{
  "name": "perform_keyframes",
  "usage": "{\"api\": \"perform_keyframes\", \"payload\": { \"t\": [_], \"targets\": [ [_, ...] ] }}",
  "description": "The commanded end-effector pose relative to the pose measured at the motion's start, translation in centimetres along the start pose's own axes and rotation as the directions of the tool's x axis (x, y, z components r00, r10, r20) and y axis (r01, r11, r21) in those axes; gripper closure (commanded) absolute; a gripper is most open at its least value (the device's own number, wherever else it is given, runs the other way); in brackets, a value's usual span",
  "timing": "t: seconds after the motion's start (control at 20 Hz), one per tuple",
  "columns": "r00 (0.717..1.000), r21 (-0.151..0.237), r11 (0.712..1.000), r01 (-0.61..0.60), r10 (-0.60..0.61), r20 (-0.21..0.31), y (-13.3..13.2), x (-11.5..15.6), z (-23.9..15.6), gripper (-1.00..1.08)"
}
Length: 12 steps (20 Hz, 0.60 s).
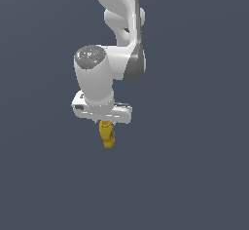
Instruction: Pick up the object and move it to a goal position.
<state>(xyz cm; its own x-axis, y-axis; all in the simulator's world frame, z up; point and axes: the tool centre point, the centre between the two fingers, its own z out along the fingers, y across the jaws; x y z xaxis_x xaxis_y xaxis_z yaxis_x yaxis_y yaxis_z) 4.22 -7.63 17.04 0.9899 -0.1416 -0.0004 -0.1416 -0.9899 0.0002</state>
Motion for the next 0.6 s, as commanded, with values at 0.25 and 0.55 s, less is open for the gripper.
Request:
{"api": "perform_keyframes", "payload": {
  "t": [0.25, 0.55],
  "targets": [
    [1.0, 0.0, 1.0, 0.0, 0.0, 0.0, -0.2, -0.3, -1.0, 1.08],
    [1.0, 0.0, 1.0, 0.0, 0.0, 0.0, -0.7, -1.2, -4.3, 1.08]
  ]
}}
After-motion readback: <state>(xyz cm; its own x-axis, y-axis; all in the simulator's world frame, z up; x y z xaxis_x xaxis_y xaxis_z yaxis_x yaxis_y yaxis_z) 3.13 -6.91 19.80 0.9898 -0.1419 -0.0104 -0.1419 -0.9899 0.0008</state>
